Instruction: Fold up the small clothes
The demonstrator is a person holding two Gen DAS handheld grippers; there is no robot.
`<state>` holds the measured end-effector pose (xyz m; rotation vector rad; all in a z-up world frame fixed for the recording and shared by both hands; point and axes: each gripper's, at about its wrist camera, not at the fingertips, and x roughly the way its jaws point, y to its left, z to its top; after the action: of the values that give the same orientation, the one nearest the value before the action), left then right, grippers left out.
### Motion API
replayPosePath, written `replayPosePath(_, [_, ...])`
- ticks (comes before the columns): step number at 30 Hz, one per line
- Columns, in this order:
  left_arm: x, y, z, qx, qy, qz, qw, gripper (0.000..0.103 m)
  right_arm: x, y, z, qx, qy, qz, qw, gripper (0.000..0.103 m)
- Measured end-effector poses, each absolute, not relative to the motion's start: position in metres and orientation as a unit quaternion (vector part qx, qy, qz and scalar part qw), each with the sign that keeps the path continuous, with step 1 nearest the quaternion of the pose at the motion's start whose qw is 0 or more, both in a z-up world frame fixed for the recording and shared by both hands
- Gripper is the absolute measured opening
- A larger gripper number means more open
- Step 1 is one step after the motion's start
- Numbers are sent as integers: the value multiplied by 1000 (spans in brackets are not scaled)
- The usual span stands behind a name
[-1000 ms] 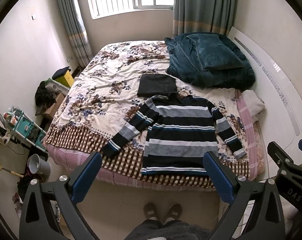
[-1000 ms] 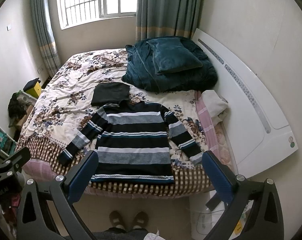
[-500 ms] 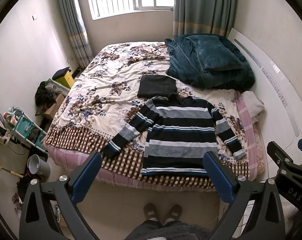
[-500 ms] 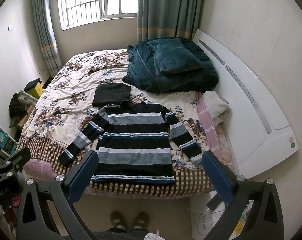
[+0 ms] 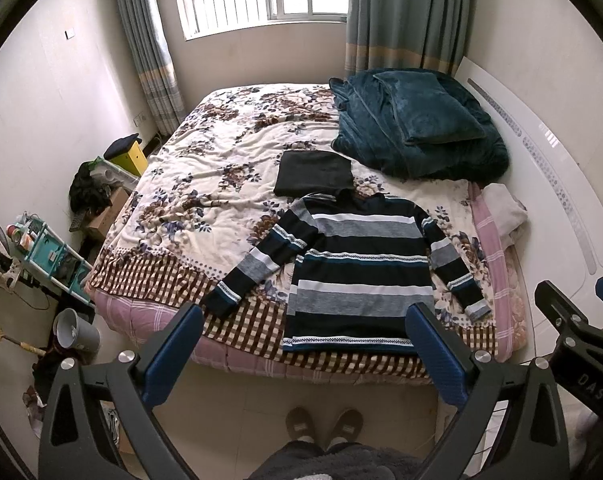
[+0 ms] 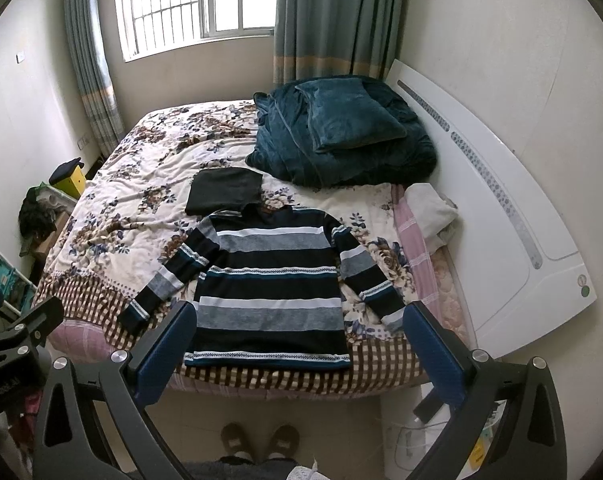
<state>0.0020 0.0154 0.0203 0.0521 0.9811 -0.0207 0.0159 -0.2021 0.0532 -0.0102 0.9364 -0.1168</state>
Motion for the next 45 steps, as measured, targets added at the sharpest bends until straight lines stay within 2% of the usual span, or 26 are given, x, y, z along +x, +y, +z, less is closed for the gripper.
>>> replayPosePath(33, [12, 21, 21, 19, 468, -6, 884, 103, 29, -189, 53, 4, 459, -46, 887, 103])
replayPosePath(39, [61, 12, -14, 26, 452, 30, 891, 103, 63, -230, -2, 29, 481, -78, 873, 103])
replayPosePath(45, [125, -14, -90, 46, 473, 51, 878, 103, 113, -280, -93, 43, 491, -133, 860, 103])
